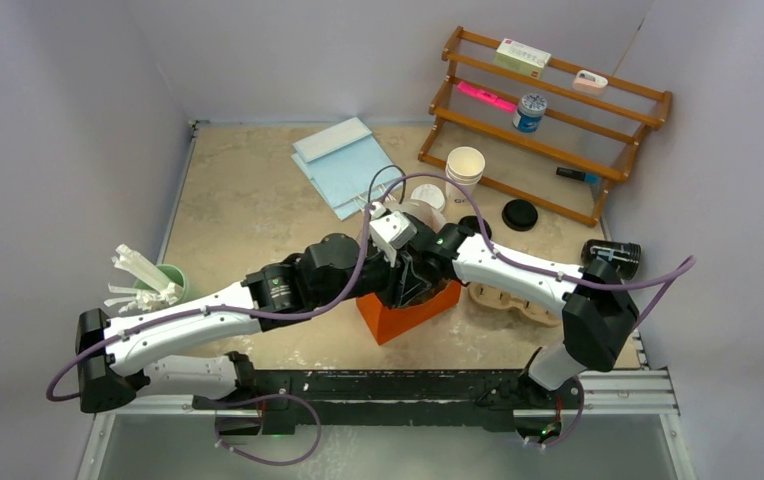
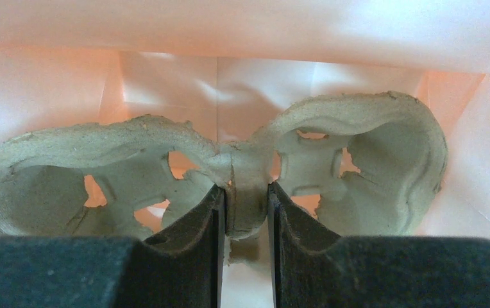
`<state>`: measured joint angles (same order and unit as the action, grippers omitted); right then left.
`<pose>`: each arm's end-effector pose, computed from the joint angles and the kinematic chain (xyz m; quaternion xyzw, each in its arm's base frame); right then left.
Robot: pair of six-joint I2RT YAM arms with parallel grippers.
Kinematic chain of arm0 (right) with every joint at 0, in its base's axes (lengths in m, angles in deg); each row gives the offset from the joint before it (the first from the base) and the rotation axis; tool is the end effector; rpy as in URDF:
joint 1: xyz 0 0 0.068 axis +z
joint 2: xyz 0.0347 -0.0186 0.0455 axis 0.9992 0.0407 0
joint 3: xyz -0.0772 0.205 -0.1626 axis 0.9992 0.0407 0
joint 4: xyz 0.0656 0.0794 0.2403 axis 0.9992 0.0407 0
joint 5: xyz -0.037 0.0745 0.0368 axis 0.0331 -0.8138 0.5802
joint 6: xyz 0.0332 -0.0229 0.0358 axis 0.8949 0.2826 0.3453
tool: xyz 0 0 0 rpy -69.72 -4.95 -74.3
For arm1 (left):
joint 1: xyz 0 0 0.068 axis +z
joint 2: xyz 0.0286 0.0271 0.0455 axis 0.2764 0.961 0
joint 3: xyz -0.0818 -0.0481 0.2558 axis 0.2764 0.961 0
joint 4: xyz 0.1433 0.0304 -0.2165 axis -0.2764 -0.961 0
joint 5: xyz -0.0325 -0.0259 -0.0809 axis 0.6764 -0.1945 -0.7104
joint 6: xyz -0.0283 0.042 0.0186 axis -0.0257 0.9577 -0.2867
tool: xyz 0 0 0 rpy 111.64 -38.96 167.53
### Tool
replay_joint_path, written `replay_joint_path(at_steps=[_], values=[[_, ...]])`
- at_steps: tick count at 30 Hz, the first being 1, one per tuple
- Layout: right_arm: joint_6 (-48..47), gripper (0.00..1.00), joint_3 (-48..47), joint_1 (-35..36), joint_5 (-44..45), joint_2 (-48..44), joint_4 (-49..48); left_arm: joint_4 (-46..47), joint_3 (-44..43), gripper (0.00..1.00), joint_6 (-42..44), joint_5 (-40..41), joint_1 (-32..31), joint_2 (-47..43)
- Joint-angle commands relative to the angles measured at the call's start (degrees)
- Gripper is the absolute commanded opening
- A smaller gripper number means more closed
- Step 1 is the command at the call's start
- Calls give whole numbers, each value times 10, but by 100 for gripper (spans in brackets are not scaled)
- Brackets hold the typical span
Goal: Pack the takeout coffee
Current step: Place the cup tray in the takeout bag.
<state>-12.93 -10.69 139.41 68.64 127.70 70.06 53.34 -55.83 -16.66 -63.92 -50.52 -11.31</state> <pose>0.1997 0.2494 0.2403 -0.2575 0.9341 0.1181 0.2171 0.1053 -0.2394 0.3586 0.2806 0.7408 -0.4217 0.4412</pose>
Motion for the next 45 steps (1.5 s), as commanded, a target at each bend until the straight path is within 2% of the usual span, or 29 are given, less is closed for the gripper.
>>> replay_joint_path(at_steps=[1,3,5,8,9,13,16,24,34,45], values=[[12,20,-4,1,11,-2,13,22,-15,34,-21,-17,-2,14],[14,20,-4,2,11,-3,11,10,-21,32,-26,-14,-3,20],[16,20,-2,2,11,-5,10,6,-23,26,-28,-16,-3,24],[18,20,0,2,14,-5,6,30,-18,1,-23,-45,-2,22],[18,20,0,2,14,-3,6,45,-14,0,-17,-60,-3,20],[19,20,-5,2,15,4,6,113,3,0,8,-145,-3,13],[19,20,-10,2,16,8,7,123,3,0,34,-198,-5,20],[23,20,-18,1,14,19,8,153,15,0,92,-247,-36,29],[29,20,-13,0,11,28,8,155,18,0,116,-234,-52,30],[35,20,27,1,13,10,-4,61,-1,0,131,-117,-52,-2]])
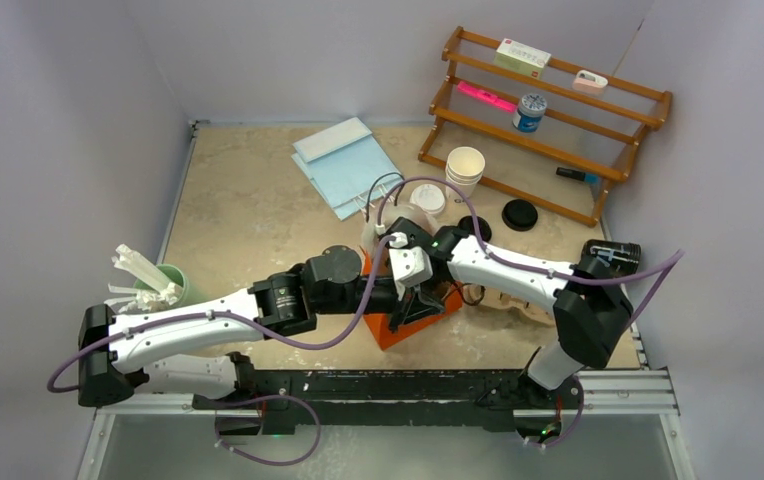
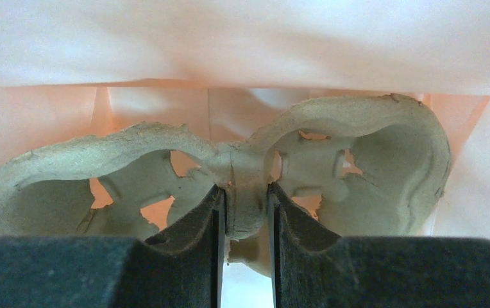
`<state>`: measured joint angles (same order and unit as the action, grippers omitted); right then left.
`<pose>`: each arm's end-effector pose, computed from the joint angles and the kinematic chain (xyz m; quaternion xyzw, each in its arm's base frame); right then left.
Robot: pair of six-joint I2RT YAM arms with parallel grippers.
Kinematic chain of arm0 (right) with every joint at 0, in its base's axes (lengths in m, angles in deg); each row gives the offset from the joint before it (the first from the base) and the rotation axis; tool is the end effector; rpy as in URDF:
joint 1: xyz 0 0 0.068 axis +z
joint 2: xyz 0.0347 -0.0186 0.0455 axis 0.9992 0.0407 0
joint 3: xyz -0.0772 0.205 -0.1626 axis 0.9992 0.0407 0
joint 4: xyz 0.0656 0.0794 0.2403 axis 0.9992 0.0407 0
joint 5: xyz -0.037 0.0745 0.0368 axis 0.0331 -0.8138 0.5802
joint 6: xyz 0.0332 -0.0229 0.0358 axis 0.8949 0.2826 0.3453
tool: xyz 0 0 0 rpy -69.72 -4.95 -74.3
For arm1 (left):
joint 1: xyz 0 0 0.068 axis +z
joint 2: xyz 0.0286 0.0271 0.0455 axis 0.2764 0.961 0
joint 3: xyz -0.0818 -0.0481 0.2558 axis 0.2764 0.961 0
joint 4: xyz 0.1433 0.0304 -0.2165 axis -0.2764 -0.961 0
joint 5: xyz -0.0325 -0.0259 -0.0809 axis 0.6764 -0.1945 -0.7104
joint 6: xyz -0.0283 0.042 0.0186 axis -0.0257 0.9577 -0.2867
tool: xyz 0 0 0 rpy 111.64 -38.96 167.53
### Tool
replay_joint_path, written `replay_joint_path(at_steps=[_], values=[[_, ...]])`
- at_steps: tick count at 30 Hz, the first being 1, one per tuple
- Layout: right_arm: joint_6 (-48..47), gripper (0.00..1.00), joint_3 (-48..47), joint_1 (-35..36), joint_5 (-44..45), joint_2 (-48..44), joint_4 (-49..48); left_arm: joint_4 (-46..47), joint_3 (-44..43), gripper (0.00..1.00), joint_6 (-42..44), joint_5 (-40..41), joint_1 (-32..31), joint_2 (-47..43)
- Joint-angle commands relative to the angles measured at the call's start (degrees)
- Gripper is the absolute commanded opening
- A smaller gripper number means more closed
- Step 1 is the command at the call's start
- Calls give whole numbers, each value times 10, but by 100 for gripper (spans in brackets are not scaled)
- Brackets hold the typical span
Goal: Pack the takeout coffee
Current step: Place the cup tray in the takeout bag.
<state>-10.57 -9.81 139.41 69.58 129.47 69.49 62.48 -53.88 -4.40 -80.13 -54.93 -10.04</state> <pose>0.2017 0.2510 0.2269 -0.2380 0.9434 0.1054 0.2054 0.0798 -0.2578 0.3582 0.4450 0.6138 -0.4949 0.4247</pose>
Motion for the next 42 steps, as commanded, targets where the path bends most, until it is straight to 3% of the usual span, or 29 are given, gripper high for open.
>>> replay_joint_path(at_steps=[1,9,14,18,22,26,30,37,42], values=[[13,20,22,2,1,-9,-1,-35,-22,0,6,56,-8,-15],[21,20,64,2,-7,-20,-17,-40,-25,0,6,82,-8,-12],[23,20,82,2,-14,-23,-39,-81,-51,26,-11,120,-8,-19],[23,19,90,1,-16,-30,-50,-139,-81,35,-40,231,-4,-61],[23,19,97,1,-18,-37,-54,-198,-115,39,-66,265,45,-86],[20,19,101,2,-21,-40,-55,-266,-141,39,-78,215,170,-70],[21,19,109,2,-23,-40,-58,-270,-138,39,-75,119,261,-41],[21,19,115,2,-21,-46,-59,-252,-142,46,-48,53,286,24],[23,18,118,2,-27,-47,-64,-232,-142,45,-45,39,298,49]])
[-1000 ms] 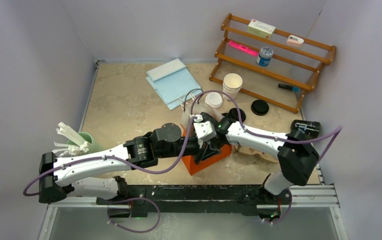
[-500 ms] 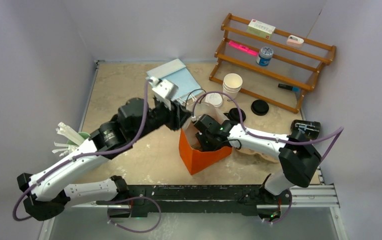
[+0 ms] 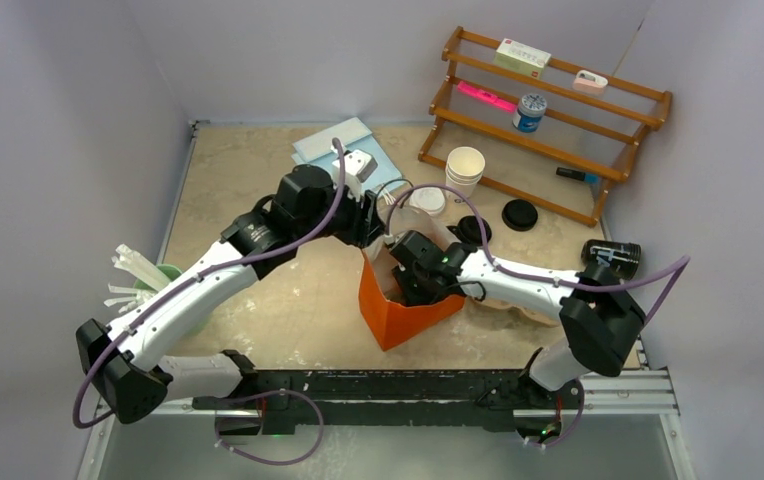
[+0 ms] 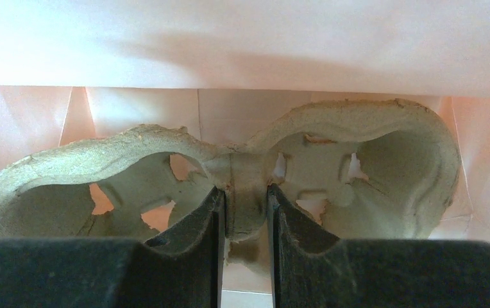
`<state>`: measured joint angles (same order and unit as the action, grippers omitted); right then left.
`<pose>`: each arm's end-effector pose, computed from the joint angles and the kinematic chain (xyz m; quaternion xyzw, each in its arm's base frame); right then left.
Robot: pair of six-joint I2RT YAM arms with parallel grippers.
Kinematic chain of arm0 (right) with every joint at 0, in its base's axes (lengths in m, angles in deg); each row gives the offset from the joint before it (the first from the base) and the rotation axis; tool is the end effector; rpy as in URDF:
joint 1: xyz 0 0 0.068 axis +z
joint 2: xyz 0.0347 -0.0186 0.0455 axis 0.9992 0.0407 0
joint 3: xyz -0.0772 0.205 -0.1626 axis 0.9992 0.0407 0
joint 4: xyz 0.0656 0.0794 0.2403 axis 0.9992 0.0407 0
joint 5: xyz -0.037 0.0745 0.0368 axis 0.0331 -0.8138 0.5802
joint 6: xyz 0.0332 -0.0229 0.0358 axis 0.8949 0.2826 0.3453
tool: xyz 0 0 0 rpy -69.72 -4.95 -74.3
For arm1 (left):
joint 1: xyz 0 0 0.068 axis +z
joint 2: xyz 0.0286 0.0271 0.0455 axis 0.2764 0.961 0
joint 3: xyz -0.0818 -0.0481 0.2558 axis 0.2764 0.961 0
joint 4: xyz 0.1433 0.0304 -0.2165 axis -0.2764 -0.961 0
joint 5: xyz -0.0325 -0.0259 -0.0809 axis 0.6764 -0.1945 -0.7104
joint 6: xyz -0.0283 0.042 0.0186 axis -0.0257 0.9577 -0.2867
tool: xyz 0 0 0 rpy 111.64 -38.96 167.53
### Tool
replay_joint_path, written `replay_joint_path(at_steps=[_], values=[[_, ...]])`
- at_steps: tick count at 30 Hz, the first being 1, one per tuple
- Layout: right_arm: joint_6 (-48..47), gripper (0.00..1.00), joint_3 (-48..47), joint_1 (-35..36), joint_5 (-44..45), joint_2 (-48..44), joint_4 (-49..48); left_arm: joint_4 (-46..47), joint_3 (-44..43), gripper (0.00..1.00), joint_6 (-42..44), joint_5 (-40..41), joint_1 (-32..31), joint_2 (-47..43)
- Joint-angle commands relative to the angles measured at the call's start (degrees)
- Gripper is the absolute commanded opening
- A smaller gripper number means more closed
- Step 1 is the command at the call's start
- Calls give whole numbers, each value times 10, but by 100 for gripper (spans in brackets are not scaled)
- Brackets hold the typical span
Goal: Pack the takeout coffee
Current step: Place the cup tray in the takeout bag.
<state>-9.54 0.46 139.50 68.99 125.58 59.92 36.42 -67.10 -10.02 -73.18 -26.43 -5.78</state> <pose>0.1887 0.2359 0.2025 -0.2288 0.9390 0.1280 0.2226 0.1981 -0.1873 0.3734 0.2201 0.8177 -0.3083 0.4333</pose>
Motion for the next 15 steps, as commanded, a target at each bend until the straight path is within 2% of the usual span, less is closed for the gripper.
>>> replay_joint_path(at_steps=[1,7,10,12,15], values=[[12,18,16,0,-22,-8,30,27,-11,43,13,-27,17,15],[11,18,23,1,-25,-16,30,26,-22,30,19,-4,22,55],[13,18,28,2,-25,-23,27,27,-29,16,21,-1,22,67],[15,19,31,1,-24,-24,27,29,-34,3,23,-7,22,70],[16,18,38,2,-22,-23,23,33,-37,0,27,-13,22,65]])
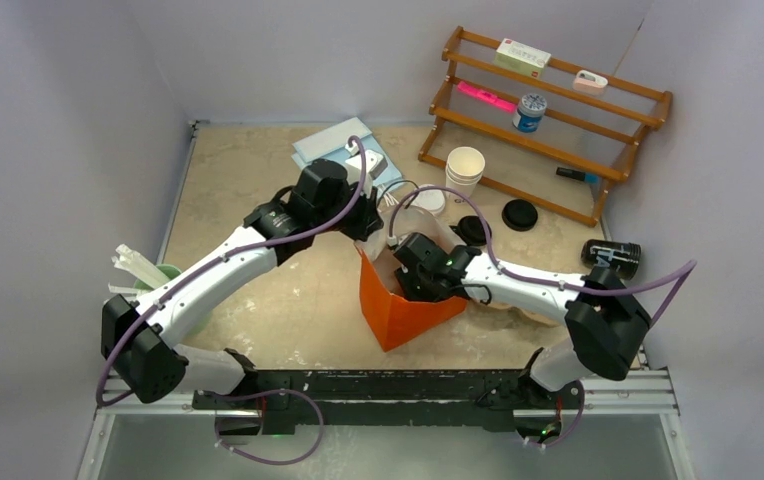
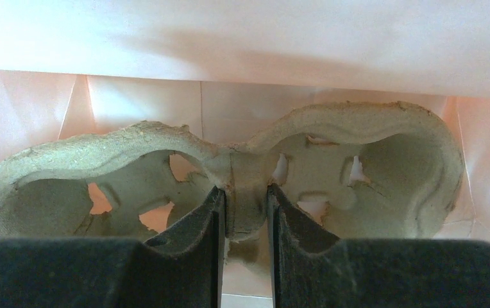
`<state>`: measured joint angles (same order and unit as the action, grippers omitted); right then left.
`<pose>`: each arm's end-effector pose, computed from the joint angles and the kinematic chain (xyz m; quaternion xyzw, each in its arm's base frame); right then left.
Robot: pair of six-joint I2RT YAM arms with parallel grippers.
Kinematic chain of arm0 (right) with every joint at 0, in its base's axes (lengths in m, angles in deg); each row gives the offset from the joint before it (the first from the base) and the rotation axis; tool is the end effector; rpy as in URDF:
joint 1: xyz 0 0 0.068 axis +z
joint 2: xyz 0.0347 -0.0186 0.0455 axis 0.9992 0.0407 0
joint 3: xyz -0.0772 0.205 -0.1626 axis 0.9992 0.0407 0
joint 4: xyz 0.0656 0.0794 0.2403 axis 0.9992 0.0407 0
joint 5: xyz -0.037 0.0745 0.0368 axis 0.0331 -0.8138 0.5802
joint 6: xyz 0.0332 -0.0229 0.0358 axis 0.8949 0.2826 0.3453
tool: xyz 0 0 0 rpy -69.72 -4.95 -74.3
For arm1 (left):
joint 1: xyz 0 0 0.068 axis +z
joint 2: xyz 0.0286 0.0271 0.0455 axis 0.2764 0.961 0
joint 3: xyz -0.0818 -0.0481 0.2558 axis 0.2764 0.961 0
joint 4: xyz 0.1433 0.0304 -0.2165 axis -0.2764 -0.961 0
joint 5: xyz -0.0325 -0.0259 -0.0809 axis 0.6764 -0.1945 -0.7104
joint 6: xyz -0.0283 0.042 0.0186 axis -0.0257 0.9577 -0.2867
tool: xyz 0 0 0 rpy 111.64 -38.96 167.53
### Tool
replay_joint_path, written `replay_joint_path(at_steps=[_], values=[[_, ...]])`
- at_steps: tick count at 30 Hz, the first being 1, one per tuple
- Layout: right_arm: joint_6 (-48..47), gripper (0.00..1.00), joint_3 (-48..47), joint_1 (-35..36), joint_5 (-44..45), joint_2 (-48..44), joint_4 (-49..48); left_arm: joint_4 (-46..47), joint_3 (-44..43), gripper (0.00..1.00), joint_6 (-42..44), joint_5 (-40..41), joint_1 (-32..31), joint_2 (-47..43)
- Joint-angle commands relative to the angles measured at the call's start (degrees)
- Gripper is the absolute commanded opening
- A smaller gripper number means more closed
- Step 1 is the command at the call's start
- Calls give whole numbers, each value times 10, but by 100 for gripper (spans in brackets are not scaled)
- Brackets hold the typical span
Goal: Pack the takeout coffee
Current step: Place the cup tray in the takeout bag.
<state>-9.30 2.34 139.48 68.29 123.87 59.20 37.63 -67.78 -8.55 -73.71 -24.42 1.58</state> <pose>0.1840 0.2305 0.2019 -0.2278 0.9381 0.1360 0.2224 0.2292 -0.2017 0.3449 0.2212 0.8423 -0.2807 0.4036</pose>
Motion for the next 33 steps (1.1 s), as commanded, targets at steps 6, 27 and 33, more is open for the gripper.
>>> replay_joint_path(at_steps=[6,27,33], values=[[22,19,36,7,-14,-1,12,49,-14,0,9,-10,2,-44],[59,19,58,36,24,98,-95,63,23,0,-1,-31,2,-75],[62,19,65,37,29,142,-115,57,23,0,3,-27,2,-82]])
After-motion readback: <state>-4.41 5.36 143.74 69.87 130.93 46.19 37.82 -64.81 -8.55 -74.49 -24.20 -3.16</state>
